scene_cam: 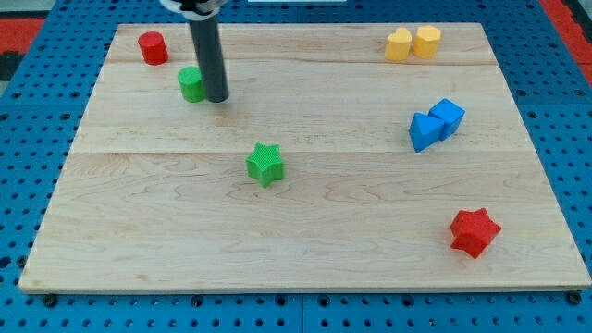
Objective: Push the green circle towards the top center of the board
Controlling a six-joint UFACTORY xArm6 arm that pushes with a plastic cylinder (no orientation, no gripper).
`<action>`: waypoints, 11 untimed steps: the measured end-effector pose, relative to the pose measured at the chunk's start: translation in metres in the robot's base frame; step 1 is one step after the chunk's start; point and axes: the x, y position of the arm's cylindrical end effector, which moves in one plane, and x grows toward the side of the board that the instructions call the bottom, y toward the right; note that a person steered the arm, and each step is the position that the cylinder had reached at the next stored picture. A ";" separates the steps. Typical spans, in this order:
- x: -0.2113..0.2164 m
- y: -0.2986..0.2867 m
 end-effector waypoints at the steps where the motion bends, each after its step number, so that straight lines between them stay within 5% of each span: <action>1: 0.035 -0.058; 2: -0.010 -0.068; 3: -0.042 0.010; 4: -0.044 0.091; 6: -0.002 0.120; 7: -0.032 0.151; 9: -0.088 0.139; 11: -0.052 0.120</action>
